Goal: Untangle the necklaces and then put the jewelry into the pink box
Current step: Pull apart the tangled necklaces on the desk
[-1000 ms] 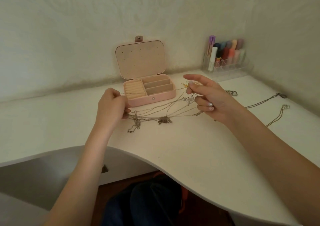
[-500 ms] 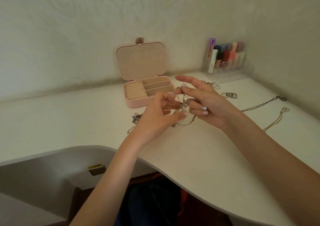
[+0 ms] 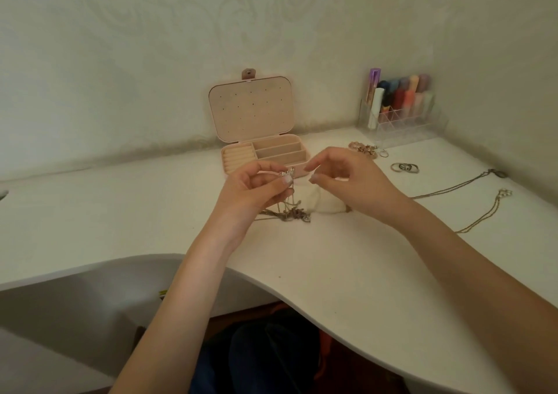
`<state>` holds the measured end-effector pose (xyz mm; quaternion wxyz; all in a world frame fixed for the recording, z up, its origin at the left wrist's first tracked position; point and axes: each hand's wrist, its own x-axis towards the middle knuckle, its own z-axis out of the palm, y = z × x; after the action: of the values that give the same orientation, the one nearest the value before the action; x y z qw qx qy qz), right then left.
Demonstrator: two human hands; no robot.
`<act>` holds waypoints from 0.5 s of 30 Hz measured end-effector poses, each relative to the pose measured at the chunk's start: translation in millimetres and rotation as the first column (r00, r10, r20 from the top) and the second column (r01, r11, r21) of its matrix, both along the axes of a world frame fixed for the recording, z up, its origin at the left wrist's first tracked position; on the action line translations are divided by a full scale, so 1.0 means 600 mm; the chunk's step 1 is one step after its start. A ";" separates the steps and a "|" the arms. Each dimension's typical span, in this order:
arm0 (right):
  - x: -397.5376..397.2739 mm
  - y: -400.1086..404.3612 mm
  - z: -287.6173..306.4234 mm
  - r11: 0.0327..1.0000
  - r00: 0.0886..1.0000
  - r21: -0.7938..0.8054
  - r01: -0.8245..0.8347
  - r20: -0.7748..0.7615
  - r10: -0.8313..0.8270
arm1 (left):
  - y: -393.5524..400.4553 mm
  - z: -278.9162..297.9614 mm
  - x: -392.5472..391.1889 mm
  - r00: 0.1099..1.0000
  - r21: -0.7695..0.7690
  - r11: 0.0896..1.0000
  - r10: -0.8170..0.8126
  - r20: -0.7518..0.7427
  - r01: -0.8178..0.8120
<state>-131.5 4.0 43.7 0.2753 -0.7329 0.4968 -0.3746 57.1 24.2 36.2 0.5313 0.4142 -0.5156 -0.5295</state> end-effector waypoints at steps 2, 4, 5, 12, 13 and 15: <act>0.002 0.001 -0.004 0.986 0.988 -0.168 -0.018 -0.153 -0.008 | 0.000 0.002 0.002 0.999 0.026 0.999 0.022 -0.028 -0.022; 0.006 0.005 0.001 0.954 0.982 -0.278 -0.110 -0.178 0.061 | 0.000 0.002 0.001 0.999 0.052 0.999 0.004 -0.035 -0.002; 0.009 0.007 0.004 0.938 0.979 -0.299 -0.176 -0.151 0.135 | 0.001 0.003 -0.001 0.999 0.063 0.998 -0.013 -0.032 0.015; 0.020 0.010 0.004 0.987 0.978 -0.128 -0.095 0.175 0.117 | 0.003 0.000 -0.020 0.994 0.076 0.996 -0.060 0.087 0.054; 0.019 0.008 0.006 0.993 0.974 -0.085 -0.080 0.207 0.096 | 0.003 0.000 -0.020 0.993 0.079 0.995 -0.063 0.100 0.055; 0.015 0.005 0.011 0.997 0.949 0.011 -0.071 0.308 0.064 | 0.003 -0.001 -0.020 0.982 0.070 0.996 -0.065 0.180 0.054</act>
<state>-122.2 6.9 50.1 0.3701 -0.6791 0.4265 -0.4689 44.8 25.9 35.8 0.4523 0.4622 -0.5568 -0.5214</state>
